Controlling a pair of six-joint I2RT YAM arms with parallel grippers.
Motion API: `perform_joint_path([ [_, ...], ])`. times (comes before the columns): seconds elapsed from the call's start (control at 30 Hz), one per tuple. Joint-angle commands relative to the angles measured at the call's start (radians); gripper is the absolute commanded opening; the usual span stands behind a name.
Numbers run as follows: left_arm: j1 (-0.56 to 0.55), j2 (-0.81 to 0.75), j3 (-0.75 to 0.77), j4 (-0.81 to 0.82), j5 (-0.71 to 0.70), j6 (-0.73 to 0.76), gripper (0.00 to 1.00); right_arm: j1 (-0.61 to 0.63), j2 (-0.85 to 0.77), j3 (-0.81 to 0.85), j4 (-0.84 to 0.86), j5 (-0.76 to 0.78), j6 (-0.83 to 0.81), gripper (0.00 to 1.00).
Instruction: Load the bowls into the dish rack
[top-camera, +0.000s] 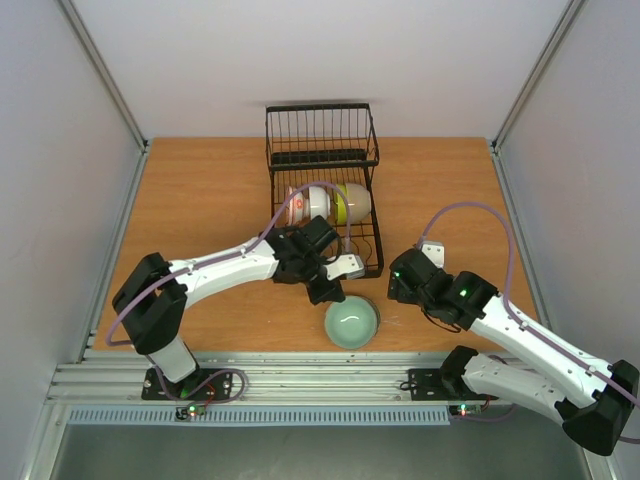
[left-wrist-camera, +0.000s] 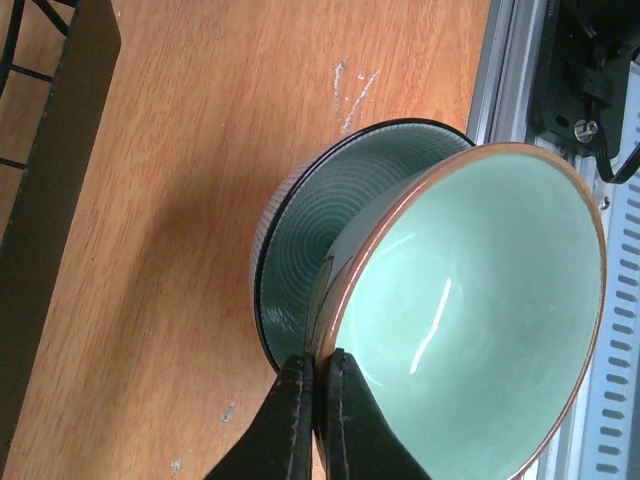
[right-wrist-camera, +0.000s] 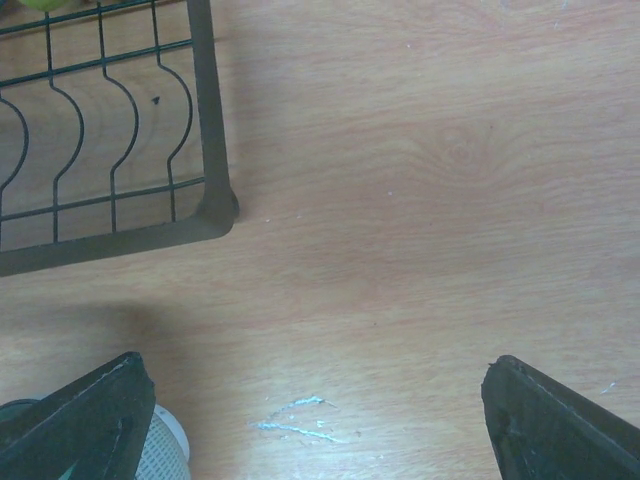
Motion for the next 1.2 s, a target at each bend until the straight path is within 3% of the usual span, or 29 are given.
perform_joint_path([
  [0.0,0.022,-0.057,0.052,0.005,0.082,0.009,0.00,-0.004,0.001,0.029,0.003,0.033,-0.016,0.90],
  [0.43,0.105,-0.126,0.045,0.033,0.052,-0.021,0.00,-0.003,-0.001,0.042,0.013,0.030,-0.030,0.90],
  [0.67,0.170,-0.183,0.002,0.118,0.037,-0.065,0.00,-0.003,-0.045,0.067,0.078,-0.067,-0.086,0.90],
  [1.0,0.432,-0.222,-0.065,0.269,0.198,-0.203,0.01,-0.003,0.031,0.128,0.348,-0.388,-0.177,0.91],
  [1.17,0.600,-0.174,-0.051,0.290,0.386,-0.306,0.00,-0.004,0.120,0.128,0.533,-0.549,-0.183,0.92],
])
